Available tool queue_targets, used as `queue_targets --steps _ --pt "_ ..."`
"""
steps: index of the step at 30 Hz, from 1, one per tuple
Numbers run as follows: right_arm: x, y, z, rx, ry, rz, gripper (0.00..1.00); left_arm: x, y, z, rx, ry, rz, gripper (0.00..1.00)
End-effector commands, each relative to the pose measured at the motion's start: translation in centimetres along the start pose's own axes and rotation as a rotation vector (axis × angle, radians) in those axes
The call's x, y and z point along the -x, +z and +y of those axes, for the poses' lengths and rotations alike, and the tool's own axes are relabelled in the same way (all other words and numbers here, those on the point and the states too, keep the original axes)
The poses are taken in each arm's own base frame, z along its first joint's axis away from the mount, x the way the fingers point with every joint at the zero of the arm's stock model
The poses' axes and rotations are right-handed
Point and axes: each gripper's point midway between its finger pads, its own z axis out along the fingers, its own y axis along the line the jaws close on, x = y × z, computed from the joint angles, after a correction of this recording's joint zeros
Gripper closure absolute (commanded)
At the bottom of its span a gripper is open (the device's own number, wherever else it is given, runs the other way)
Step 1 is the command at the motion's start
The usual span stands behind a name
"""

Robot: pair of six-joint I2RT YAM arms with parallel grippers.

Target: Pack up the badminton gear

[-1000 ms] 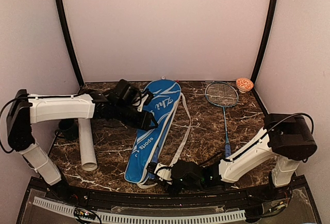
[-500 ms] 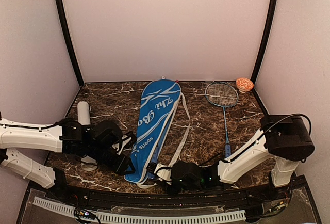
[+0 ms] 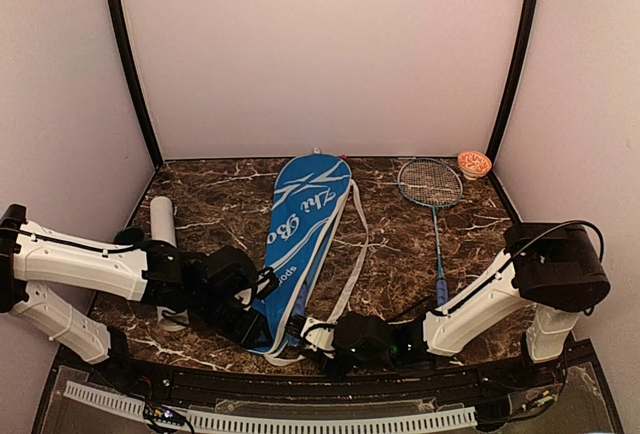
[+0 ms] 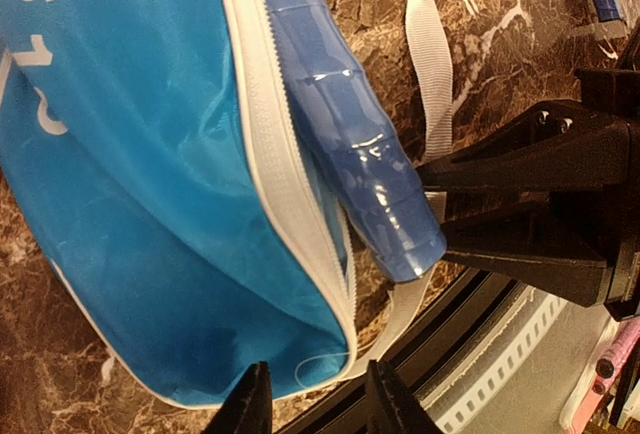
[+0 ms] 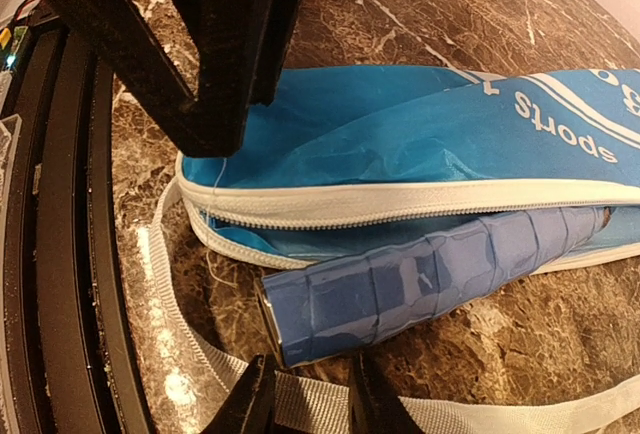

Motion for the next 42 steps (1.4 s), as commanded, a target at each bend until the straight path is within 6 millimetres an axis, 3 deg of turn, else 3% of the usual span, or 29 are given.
queue_targets --steps 1,11,25,32,36,40,42 --pt "0.6 0.1 0.3 0.019 0.008 -0.04 0.73 0.7 0.3 -2.0 -0.07 0.018 -0.012 0.67" --pt "0.6 0.8 0.4 0.016 0.008 -0.05 0.72 0.7 1.7 -1.8 -0.042 0.003 0.009 0.68" --pt "0.6 0.9 0.0 -0.007 0.033 -0.051 0.69 1.1 2.1 -0.4 0.068 0.003 0.019 0.75" --pt "0.6 1.0 -0.1 -0.013 0.045 -0.046 0.67 1.1 2.5 -0.7 0.066 0.007 0.025 0.72" --pt "0.6 1.0 0.0 -0.007 0.048 -0.045 0.66 1.1 2.8 -0.8 0.073 0.009 0.03 0.79" --pt "0.8 0.9 -0.1 -0.016 0.05 -0.049 0.66 1.1 2.6 -1.1 0.062 0.014 0.025 0.99" --pt "0.8 1.0 -0.2 -0.022 0.047 -0.05 0.65 1.2 2.2 -1.5 0.038 0.017 0.013 1.0"
